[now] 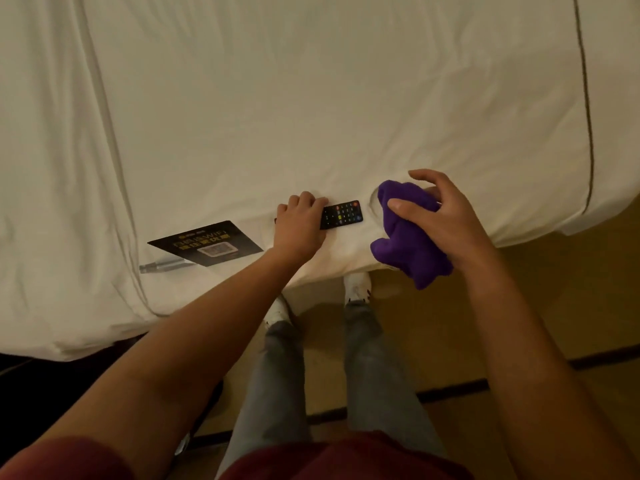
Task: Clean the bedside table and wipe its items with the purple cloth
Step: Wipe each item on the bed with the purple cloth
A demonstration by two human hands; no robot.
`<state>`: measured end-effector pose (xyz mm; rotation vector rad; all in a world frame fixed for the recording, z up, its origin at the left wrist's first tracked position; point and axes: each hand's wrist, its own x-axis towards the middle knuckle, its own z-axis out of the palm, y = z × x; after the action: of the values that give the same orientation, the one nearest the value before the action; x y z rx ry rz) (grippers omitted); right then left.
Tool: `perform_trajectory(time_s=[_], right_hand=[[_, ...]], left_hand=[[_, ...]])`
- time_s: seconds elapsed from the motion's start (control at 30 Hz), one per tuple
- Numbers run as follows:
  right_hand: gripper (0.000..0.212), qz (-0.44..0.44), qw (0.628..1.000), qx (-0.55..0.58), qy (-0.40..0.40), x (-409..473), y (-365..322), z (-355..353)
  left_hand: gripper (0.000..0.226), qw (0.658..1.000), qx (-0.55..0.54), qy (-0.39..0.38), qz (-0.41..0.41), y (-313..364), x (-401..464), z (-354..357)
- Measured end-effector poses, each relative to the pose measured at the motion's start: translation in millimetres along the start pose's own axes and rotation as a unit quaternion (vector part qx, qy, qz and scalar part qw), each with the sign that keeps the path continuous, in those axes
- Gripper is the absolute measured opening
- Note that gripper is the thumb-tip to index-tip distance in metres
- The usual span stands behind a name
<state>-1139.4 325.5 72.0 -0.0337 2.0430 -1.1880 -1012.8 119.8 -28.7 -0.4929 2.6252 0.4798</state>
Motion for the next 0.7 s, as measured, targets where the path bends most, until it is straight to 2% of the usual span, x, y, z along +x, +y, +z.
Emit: perform_trajectory(time_s=[0.13,0.23,0.3,0.37,0.43,0.53,0.6,0.63,0.7], right_hand=[[0.064,0.001,1.000,-0.011,-0.003,14.3,-0.8,-25.1],[0.056,-0.004,1.000,0.003,-0.004,19.5,-7.8,-31.6],[0.049,-0.011,1.000,0.014,-0.003,21.0,-15.3,-30.0],[0.044,-0.012,0.999,0.037,0.003,21.6,-24.6,-27.2],[0.038,-0.008,0.997,0.079,0.018,21.5,-37.0,-25.5],[0.032,-0.026,0.988,0.149,0.034,17.6,-63.5,-24.1],[0.030,-0.058,0.985,0.159,0.025,11.2,-85.8,-17.4],[0.030,-0.077,0.985,0.155,0.020,7.1,-96.3,-11.8],[0.027,-0.120,0.984,0.130,0.025,-1.9,-112.6,3.4]], left_hand=[[0.049,0.999,0.043,0.007,-0.001,7.6,1.2,2.3],[0.051,0.999,0.023,-0.003,-0.031,7.0,-7.2,1.1],[0.054,0.997,-0.054,-0.009,-0.055,6.7,-14.2,-6.4],[0.056,0.977,-0.199,-0.002,-0.082,9.4,-23.2,-22.7],[0.050,0.917,-0.383,-0.003,-0.113,14.9,-34.6,-45.4],[0.039,0.769,-0.629,-0.047,-0.103,28.3,-53.5,-82.0],[0.034,0.671,-0.732,-0.086,-0.075,37.5,-62.4,-102.7],[0.033,0.651,-0.751,-0.090,-0.061,42.2,-64.8,-111.7],[0.033,0.645,-0.760,-0.077,-0.039,49.9,-66.7,-127.4]])
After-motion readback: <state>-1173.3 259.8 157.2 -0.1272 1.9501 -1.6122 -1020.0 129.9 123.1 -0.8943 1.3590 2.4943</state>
